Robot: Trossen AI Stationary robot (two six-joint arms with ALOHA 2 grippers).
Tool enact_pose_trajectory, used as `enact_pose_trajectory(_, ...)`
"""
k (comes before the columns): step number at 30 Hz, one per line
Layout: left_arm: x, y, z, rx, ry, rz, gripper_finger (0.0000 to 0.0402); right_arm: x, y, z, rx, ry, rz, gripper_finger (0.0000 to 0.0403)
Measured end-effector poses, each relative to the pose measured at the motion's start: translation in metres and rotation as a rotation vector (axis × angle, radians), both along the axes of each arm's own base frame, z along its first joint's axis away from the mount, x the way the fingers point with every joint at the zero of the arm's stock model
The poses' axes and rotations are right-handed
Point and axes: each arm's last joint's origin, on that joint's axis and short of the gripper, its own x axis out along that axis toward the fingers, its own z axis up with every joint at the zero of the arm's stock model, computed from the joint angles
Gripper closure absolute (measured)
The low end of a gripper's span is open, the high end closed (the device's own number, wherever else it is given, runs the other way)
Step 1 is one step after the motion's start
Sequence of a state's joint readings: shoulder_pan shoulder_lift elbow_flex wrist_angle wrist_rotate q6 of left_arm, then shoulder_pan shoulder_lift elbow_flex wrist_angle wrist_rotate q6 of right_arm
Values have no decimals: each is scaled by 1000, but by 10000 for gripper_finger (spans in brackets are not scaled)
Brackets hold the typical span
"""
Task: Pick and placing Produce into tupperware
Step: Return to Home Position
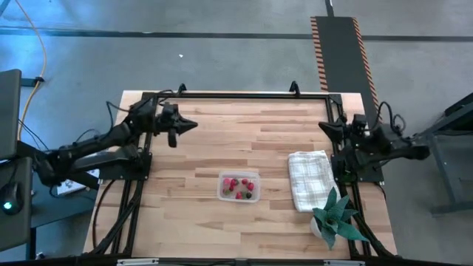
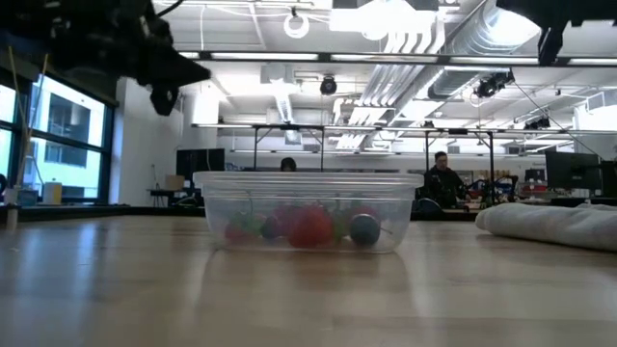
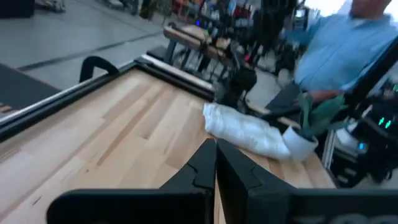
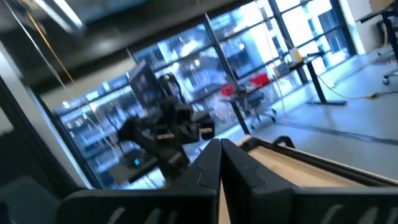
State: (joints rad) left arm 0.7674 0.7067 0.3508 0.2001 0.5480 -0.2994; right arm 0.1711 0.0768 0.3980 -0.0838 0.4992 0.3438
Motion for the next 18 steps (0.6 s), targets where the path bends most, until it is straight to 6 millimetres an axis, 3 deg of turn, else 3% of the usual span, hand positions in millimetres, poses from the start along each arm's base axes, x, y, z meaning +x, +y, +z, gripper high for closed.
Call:
enact_pose_trajectory(4,-16,3,-17,-43,-33,-16,400,1,0,-19,18,-85,-2,403)
enact_pose_trajectory(18,-57,7,-78,-147,-76,-6,401,15,2,-55,65,90,-27,403)
